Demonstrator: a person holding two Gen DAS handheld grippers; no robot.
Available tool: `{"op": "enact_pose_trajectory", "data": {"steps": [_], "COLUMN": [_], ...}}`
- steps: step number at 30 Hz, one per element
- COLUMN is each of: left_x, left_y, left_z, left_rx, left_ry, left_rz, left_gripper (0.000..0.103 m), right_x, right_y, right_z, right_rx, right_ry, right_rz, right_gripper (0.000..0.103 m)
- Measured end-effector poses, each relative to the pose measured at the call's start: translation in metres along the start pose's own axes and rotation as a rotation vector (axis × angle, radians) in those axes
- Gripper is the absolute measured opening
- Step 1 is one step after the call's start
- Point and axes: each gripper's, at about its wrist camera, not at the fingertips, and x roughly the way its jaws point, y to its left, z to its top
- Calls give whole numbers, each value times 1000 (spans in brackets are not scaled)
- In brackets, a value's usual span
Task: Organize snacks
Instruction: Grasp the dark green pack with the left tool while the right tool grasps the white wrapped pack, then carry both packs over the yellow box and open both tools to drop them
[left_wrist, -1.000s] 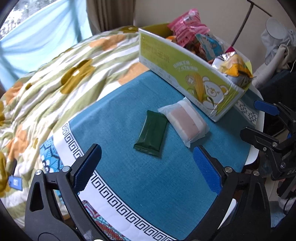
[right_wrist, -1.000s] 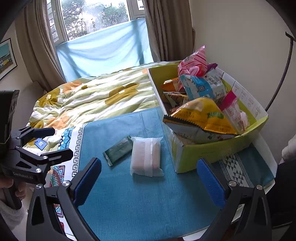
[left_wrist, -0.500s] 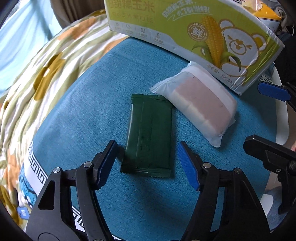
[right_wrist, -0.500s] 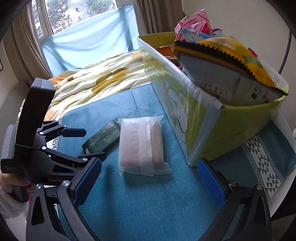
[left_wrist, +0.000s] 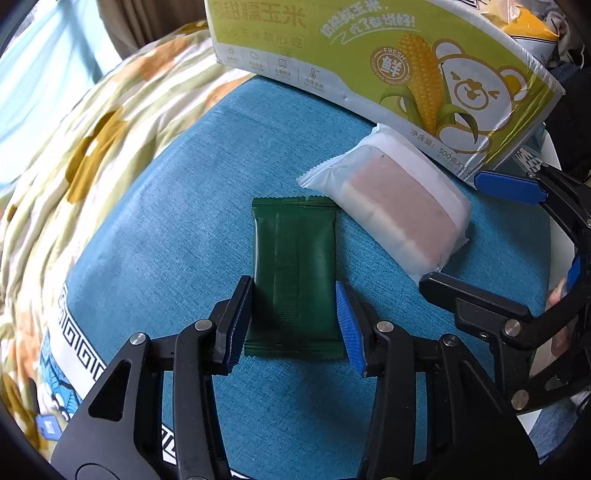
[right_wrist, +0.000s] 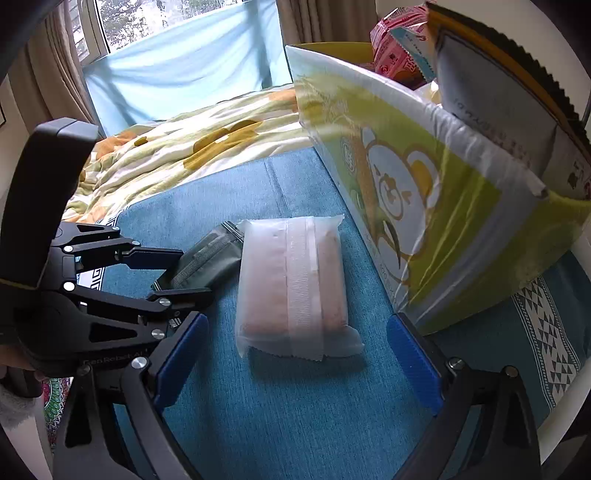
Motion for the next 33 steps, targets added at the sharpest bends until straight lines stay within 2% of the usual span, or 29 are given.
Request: {"op": "enact_pose_trajectory", "data": {"steps": [9,13,17,19,20,25,33], "left_x": [-8,-14,-19,-22,-23,-42,-115], "left_y": [23,32,40,45,47,56,48], "left_z": [-20,-32,-42,-47,-49,-63,-63], "left_rx": [-112,-182,-247,-290,-312,-410,-511], "left_ry": [13,6,-5,-11,-14,-51,-140], "left_rz": [16,12,4,-9,-13,-18,46], "left_gripper": [41,41,41,41,41,41,41], "right_x": [30,36,39,39,41,38,-21], "right_y": [11,14,15,21,25,37,49], "right_z": [12,13,12,15,17,18,34], "right_rx": [-52,-62,-71,-94,-109,-131,-172], "right_ry": [46,64,70,65,71,70,-17], "right_rz": [-59,-81,-99,-98,-89,-39,48], "right_gripper": [84,83,74,63,59,58,58]}}
